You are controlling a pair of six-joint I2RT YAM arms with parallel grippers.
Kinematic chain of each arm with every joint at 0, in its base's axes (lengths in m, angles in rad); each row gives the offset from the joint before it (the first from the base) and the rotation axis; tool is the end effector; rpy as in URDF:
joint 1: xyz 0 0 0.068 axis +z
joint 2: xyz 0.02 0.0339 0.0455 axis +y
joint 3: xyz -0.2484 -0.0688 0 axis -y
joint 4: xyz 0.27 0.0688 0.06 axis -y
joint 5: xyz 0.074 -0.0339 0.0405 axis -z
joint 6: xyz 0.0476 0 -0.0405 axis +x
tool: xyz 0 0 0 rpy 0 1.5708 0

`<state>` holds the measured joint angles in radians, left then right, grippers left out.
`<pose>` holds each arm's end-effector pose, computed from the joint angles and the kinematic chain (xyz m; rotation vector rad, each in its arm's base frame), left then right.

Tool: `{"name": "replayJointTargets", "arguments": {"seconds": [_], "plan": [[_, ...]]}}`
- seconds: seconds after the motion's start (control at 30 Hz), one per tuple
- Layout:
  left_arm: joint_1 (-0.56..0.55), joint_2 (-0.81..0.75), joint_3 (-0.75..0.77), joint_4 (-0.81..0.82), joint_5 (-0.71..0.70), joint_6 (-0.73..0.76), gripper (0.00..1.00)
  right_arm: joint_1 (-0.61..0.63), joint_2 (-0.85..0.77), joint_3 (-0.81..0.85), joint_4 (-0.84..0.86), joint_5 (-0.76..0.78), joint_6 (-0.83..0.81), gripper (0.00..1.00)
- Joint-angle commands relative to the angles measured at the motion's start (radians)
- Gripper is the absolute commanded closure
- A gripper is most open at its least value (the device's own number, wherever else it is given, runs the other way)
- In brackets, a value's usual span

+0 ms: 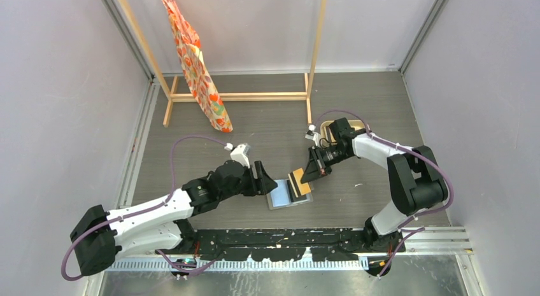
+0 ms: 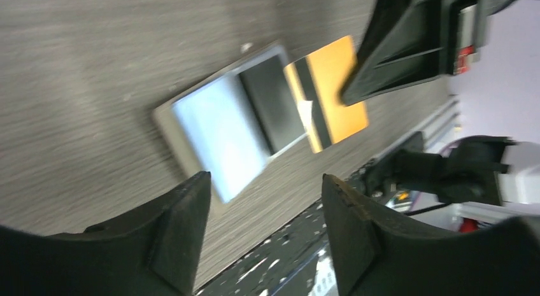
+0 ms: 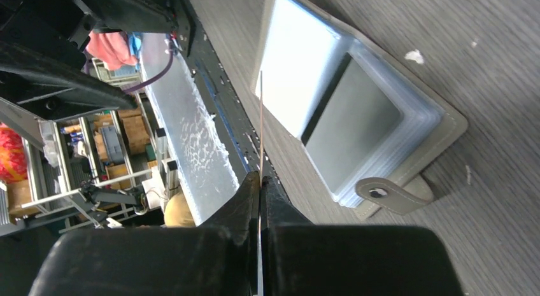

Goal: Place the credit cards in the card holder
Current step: Insert the credit card into the card holder.

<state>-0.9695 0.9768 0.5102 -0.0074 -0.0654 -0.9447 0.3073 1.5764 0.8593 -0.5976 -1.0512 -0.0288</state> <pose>0.1481 -0.2103 0.1960 -0.0170 2.2389 -1.0758 0.2630 0.1268 0.1352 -0.6331 2.5584 1.5566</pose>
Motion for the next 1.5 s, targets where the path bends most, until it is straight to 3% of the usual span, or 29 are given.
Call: {"name": "replayJointTargets", "arguments": {"seconds": [0.0,0.13,0.27,0.43,0.67,0.93,1.2,1.33,1.47], "plan": [[-0.005,-0.028,0.033,-0.211,-0.088,-0.038,0.31,0.022,0.027,0.037,0.019,0.048,0.02,0.99],[-0.005,-0.04,-0.024,-0.141,-0.078,-0.106,0.21,0.04,0.071,0.053,0.015,0.072,0.024,0.99],[-0.005,0.003,-0.076,-0.003,-0.044,-0.166,0.19,0.04,0.11,0.085,-0.023,0.076,-0.003,0.99],[-0.005,0.108,-0.027,-0.004,-0.022,-0.186,0.18,0.041,0.134,0.137,-0.127,0.081,-0.1,0.99],[-0.005,0.185,-0.139,0.175,-0.043,-0.301,0.25,0.041,0.061,0.116,-0.121,0.097,-0.117,0.99],[-0.006,0.286,-0.142,0.298,-0.012,-0.271,0.29,0.04,0.104,0.13,-0.129,0.068,-0.108,0.99],[-0.006,0.381,-0.194,0.471,-0.018,-0.322,0.44,0.036,0.12,0.13,-0.117,0.056,-0.091,0.99],[-0.006,0.333,-0.202,0.425,-0.013,-0.311,0.44,0.036,0.131,0.14,-0.122,0.054,-0.091,0.99],[-0.024,0.168,-0.141,0.126,-0.081,-0.263,0.4,0.036,0.125,0.147,-0.145,0.067,-0.118,0.99]]}}
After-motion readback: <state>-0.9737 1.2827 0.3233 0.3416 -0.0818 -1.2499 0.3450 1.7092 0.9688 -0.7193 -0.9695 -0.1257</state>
